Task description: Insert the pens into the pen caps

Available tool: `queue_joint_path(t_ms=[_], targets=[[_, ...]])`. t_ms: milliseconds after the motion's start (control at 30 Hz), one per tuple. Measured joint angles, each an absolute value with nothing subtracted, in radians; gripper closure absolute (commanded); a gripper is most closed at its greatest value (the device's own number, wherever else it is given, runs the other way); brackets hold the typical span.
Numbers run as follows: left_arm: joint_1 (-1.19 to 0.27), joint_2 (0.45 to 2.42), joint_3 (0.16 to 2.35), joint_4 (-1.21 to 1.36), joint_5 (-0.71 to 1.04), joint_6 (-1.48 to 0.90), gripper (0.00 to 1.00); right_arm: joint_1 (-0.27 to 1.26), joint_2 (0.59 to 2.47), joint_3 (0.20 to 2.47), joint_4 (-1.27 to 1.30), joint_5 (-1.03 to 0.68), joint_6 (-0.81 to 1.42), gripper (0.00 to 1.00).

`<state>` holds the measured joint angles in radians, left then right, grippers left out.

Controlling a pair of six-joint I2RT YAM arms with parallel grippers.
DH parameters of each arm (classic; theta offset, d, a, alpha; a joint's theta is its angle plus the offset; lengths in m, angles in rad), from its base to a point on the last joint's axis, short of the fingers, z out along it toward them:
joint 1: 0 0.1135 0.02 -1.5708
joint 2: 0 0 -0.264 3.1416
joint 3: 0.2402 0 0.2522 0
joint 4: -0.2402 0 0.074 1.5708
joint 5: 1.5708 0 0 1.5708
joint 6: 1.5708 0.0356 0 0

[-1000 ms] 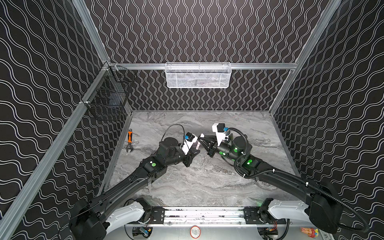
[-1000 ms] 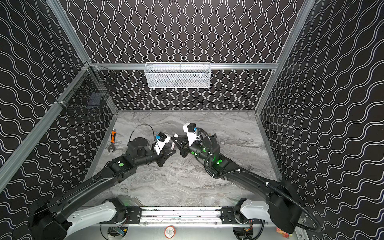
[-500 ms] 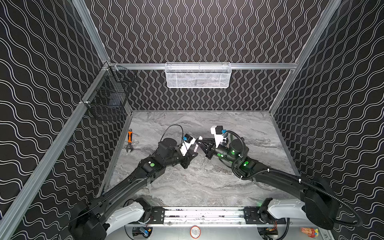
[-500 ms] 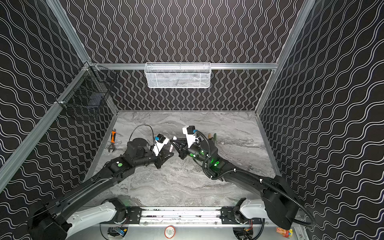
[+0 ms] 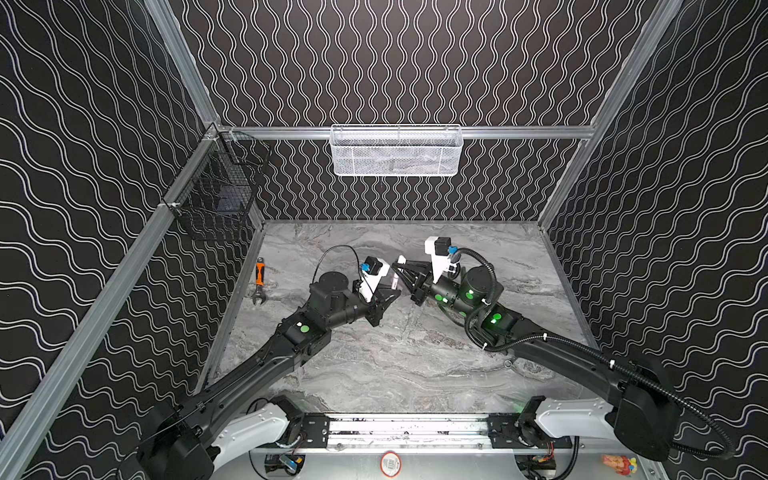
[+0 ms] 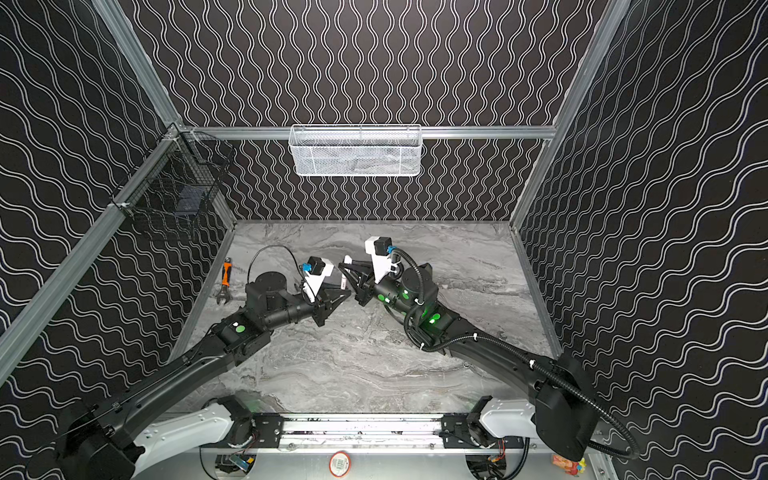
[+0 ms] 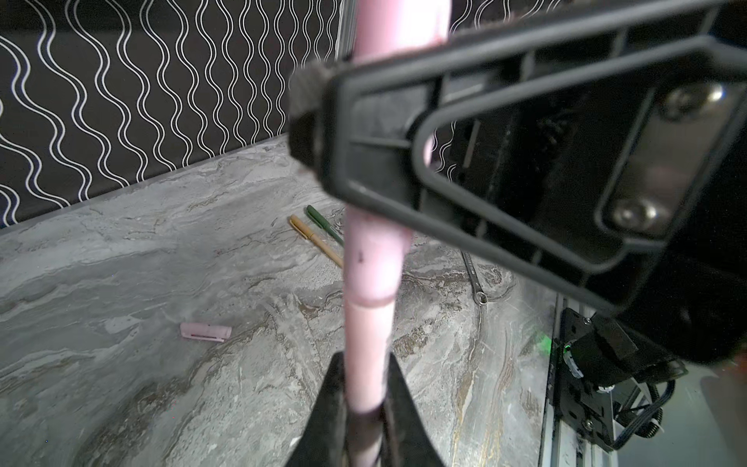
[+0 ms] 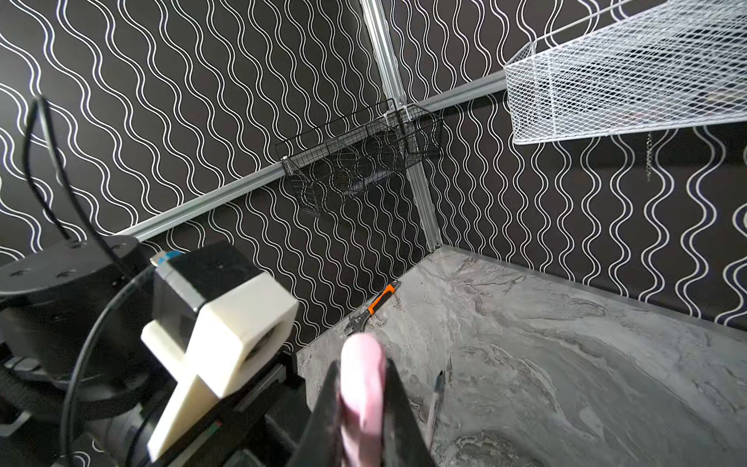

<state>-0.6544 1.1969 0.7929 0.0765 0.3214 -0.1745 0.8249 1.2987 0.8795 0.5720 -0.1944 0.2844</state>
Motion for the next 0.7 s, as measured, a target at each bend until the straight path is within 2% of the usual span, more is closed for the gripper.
queue_joint_path(t_ms=[200, 433, 533, 700], targets=[[-0.654, 1.186, 0.792, 0.041, 0.326, -0.183, 1.00, 0.846, 1.309, 0.862, 0.574, -0.184, 0.271, 0.81], [-0.635, 1.176, 0.788, 0.088, 0.261, -0.210, 1.00, 0.870, 1.299, 0.811, 0.530, -0.176, 0.257, 0.82], [-0.630, 1.179, 0.789, 0.197, 0.234, -0.232, 1.00, 0.877, 1.293, 0.807, 0.473, -0.212, 0.252, 0.75], [-0.634, 1.181, 0.799, 0.390, 0.262, -0.232, 1.00, 0.882, 1.257, 0.839, 0.314, -0.249, 0.241, 0.71]])
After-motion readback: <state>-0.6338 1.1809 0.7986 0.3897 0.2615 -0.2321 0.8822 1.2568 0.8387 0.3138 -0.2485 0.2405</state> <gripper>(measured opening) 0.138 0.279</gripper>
